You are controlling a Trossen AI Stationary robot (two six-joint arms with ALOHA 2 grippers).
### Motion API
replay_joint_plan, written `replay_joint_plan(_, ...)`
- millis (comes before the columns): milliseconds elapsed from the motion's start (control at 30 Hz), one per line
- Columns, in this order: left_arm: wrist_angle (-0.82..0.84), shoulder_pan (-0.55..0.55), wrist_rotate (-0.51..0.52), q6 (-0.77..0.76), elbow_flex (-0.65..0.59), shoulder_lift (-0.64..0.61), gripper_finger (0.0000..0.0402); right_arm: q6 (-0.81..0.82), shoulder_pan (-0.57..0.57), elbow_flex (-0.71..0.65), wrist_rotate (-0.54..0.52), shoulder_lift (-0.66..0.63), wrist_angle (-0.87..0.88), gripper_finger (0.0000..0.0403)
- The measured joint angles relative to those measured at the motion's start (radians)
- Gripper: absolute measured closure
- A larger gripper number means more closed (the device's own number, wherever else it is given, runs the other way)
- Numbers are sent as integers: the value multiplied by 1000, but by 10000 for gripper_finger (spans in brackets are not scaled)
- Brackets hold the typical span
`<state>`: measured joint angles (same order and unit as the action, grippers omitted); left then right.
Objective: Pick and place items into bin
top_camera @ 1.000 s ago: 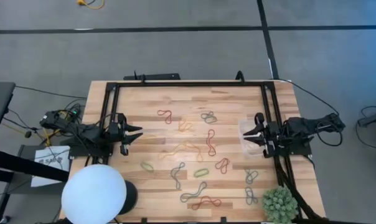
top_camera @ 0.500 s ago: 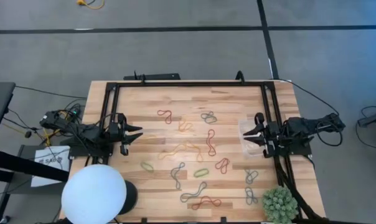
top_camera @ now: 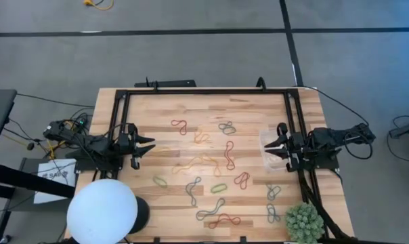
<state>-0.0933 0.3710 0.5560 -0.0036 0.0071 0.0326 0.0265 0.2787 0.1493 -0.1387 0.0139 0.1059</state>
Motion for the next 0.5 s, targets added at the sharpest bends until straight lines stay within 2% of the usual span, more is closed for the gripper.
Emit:
replay_joint_plan(233,0,0,2,191,0,0,297,0,0,0,0,0,0,337)
replay_joint_plan(500,0,0,2,177,0,0,297,0,0,0,0,0,0,337)
